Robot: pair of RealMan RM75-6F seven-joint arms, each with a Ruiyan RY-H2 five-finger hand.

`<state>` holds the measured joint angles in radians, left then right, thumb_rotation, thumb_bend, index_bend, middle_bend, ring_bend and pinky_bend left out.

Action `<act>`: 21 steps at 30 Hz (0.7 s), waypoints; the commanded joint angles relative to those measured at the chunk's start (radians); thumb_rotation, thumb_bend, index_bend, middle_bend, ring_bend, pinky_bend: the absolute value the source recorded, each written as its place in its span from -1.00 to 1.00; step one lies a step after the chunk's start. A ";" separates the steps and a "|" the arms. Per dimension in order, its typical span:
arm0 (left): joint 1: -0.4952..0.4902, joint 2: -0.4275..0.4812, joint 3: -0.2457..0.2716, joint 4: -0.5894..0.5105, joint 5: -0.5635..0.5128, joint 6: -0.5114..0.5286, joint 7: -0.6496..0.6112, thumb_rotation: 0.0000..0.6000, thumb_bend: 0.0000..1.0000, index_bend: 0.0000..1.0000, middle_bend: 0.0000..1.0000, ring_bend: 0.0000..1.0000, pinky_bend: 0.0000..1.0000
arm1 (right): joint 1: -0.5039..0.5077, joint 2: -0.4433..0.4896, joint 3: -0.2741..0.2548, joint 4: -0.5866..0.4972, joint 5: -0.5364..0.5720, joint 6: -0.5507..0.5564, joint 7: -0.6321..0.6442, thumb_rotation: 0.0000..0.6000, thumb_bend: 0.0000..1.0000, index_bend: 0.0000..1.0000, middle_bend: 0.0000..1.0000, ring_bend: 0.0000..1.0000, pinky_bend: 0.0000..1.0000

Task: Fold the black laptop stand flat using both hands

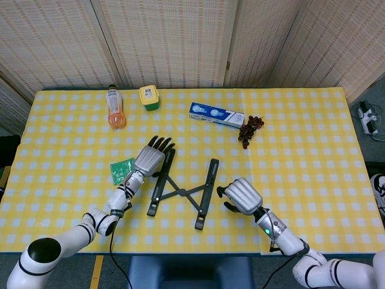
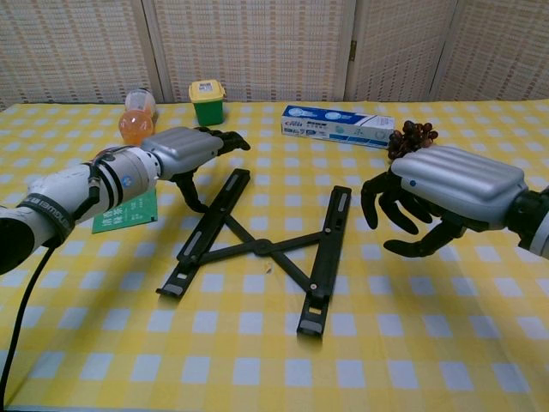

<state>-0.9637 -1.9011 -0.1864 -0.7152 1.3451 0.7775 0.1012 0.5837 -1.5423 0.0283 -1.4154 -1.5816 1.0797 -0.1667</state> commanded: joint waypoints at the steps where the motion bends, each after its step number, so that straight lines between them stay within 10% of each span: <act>1: 0.002 0.002 0.002 -0.005 -0.001 0.001 0.001 1.00 -0.62 -0.92 -0.99 -1.00 -1.00 | 0.003 -0.030 -0.003 0.036 0.001 -0.004 -0.011 1.00 -0.39 0.07 0.52 0.47 0.40; 21: 0.018 0.028 0.001 -0.079 -0.032 -0.003 0.000 1.00 -0.62 -0.93 -0.99 -1.00 -1.00 | 0.041 -0.215 -0.021 0.287 -0.067 0.022 -0.038 1.00 -0.46 0.07 0.52 0.47 0.40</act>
<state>-0.9461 -1.8742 -0.1859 -0.7927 1.3137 0.7744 0.1014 0.6212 -1.7505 0.0092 -1.1360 -1.6447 1.1007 -0.2047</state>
